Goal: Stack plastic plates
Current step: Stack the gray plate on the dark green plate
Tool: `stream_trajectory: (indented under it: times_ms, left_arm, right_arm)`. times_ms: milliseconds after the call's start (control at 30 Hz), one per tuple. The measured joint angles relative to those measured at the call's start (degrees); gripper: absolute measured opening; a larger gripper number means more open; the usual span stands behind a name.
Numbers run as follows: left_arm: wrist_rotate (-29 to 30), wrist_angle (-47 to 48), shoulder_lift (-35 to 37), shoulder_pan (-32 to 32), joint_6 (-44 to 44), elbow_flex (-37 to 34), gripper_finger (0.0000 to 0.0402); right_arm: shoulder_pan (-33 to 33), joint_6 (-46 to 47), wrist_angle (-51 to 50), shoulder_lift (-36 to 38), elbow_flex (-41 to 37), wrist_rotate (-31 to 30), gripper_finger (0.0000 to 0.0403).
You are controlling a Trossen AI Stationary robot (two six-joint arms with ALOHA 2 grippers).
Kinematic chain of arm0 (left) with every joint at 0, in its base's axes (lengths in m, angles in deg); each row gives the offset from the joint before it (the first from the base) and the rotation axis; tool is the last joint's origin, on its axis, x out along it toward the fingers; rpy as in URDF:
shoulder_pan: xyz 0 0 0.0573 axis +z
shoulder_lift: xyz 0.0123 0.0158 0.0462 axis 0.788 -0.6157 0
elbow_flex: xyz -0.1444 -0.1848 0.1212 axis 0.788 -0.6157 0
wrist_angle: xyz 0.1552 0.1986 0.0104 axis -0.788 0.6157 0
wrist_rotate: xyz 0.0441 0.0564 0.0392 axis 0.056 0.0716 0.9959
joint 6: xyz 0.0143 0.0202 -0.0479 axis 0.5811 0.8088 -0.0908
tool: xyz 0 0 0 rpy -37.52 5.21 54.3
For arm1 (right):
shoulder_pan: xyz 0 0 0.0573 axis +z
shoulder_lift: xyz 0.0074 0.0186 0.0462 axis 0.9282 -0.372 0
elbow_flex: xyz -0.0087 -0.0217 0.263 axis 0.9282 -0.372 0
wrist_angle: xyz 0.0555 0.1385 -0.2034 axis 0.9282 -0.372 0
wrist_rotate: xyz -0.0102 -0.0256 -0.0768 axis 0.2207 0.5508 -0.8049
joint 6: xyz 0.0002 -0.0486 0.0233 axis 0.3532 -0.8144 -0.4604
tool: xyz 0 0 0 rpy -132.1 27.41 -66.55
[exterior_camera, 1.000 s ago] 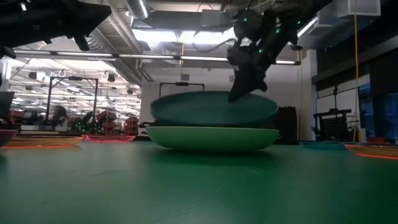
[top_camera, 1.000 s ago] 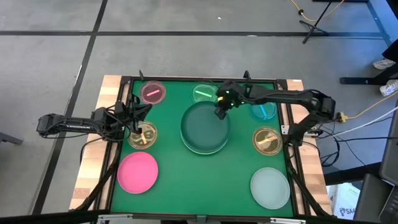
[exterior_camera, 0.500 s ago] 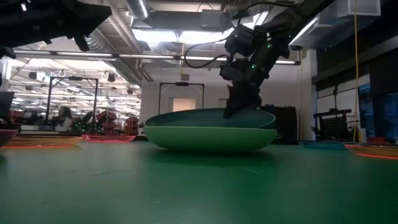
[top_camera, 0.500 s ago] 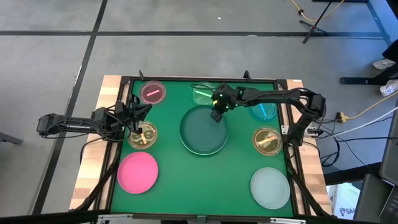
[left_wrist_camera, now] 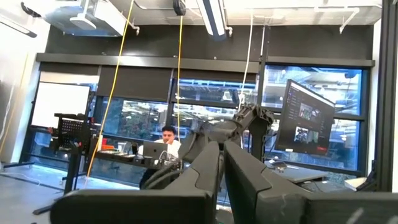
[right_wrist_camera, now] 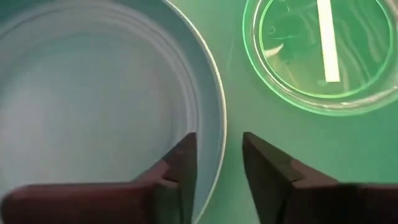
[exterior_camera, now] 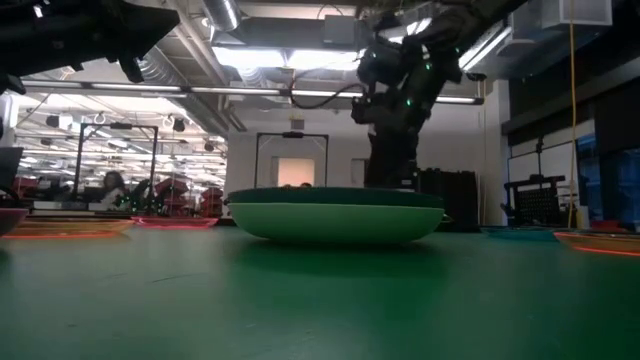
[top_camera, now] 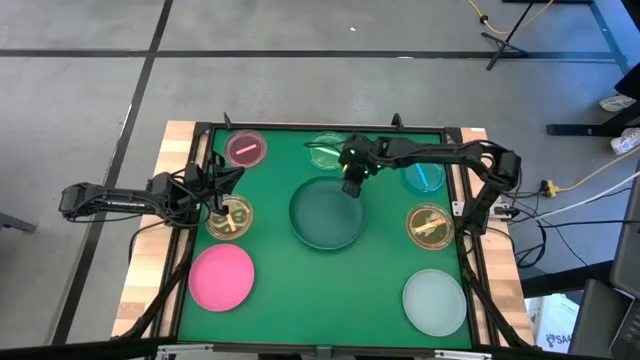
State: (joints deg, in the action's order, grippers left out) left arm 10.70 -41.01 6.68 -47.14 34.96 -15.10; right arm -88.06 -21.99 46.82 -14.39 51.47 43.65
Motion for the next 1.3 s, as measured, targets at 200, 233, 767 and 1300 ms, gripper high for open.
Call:
stream_trajectory:
  times_ms: [200,233,767,1300]
  left_arm:
    - [0.02,0.00,0.02,-0.02,-0.05,0.02,0.0017]
    - [0.02,-0.02,0.02,0.00,-0.07,0.00,0.0017]
    - [0.66,-0.03,0.00,0.00,-0.09,0.02,0.0017]
    - [1.09,-0.02,0.01,-0.01,-0.09,0.01,0.0017]
  right_arm:
    - [0.80,-1.40,-16.80,0.59,10.27,-0.31,0.0155]
    - [1.08,-1.40,-19.23,1.05,11.44,-1.08,0.0156]
    - [16.80,6.64,-35.79,15.14,12.71,-12.63,0.0145]
    - [34.39,20.43,-35.62,24.80,-0.16,-14.01,0.0145]
